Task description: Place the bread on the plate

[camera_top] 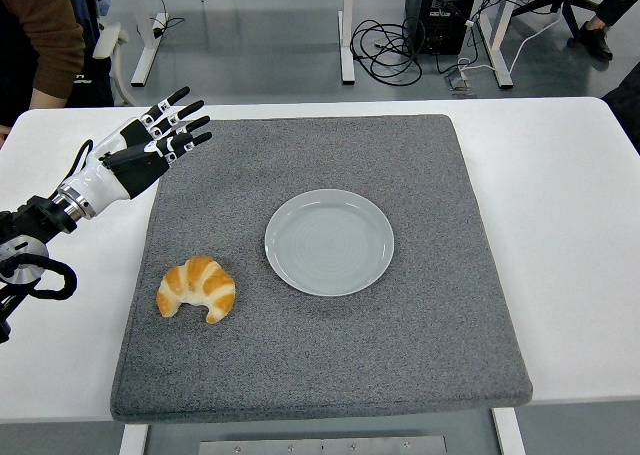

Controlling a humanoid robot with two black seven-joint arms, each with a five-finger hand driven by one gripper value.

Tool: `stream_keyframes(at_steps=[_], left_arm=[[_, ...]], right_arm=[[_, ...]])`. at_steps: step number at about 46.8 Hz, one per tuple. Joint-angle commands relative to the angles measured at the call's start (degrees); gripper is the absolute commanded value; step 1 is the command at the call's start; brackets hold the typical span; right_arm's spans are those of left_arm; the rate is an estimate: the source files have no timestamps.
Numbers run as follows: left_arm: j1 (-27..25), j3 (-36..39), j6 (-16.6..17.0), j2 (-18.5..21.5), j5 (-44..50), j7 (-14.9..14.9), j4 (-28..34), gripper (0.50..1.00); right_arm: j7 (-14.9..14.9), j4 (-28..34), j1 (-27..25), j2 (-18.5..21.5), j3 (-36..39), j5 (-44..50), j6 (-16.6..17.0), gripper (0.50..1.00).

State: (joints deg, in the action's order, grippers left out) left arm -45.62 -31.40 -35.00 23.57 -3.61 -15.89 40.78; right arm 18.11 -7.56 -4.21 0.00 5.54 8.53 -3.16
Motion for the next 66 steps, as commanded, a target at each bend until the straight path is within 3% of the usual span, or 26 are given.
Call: stream_keyframes(at_steps=[1, 66], left_arm=[[0.00, 0.11, 0.37, -0.02, 0.01, -0.01, 0.00, 0.974], [-0.61, 0.03, 2.22, 0.42, -0.26, -0.19, 0.00, 0.974]], right_arm=[[0.00, 0.00, 0.00, 0.00, 0.00, 0.00, 0.00, 1.000], [0.00, 0.00, 0.00, 0.00, -0.09, 0.00, 0.00, 1.000]])
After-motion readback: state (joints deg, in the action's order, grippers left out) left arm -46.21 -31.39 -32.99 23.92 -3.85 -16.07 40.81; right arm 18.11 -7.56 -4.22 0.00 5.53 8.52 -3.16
